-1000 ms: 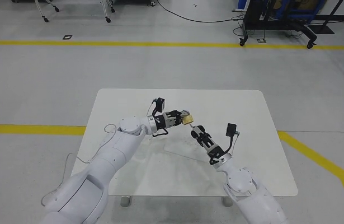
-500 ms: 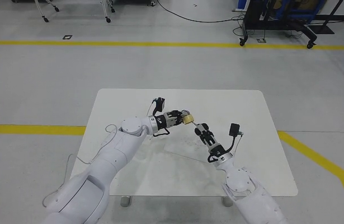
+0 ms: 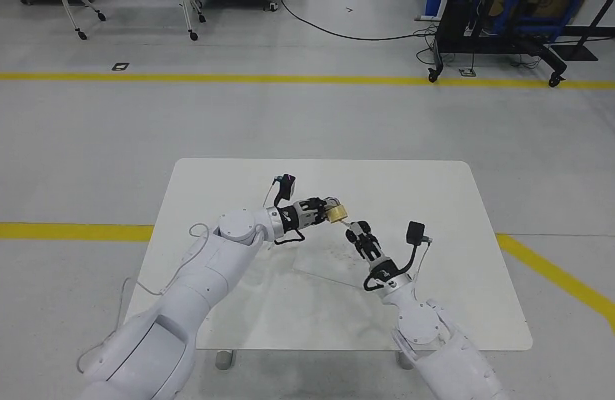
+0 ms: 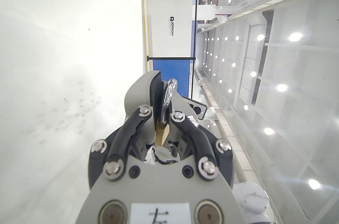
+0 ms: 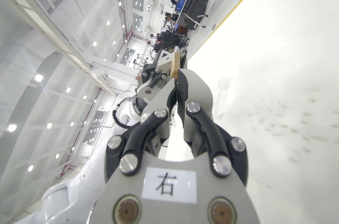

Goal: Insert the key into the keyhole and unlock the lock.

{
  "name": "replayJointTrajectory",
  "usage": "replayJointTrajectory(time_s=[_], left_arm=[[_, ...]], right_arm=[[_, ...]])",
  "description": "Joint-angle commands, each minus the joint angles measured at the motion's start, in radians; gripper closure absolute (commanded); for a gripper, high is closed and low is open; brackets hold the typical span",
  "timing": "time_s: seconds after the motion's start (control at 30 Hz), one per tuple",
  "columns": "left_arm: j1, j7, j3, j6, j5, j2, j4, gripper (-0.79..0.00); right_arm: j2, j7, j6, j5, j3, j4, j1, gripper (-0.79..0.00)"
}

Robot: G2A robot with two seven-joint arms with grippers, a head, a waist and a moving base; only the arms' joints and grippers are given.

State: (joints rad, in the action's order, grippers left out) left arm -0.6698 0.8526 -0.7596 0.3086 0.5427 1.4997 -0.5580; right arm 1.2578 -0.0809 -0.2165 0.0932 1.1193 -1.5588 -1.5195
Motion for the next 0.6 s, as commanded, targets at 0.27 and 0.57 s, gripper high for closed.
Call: replayJointTrajectory(time_s=[0.27,0.57], left_arm=[[-0.005,-0.011,-0.028,-0.055,0.015,0.005,0.01,0.0],[0.002,0.026,-0.038,-0.118,0.014,0.013,0.024,0.0]], right_arm=[[0.003,-0.034,-0.037,0.061,0.02,-0.011,-0.012,0.0],[0.005,-0.141,-0.065,0.343,0.018,0.052,0.03,0.0]])
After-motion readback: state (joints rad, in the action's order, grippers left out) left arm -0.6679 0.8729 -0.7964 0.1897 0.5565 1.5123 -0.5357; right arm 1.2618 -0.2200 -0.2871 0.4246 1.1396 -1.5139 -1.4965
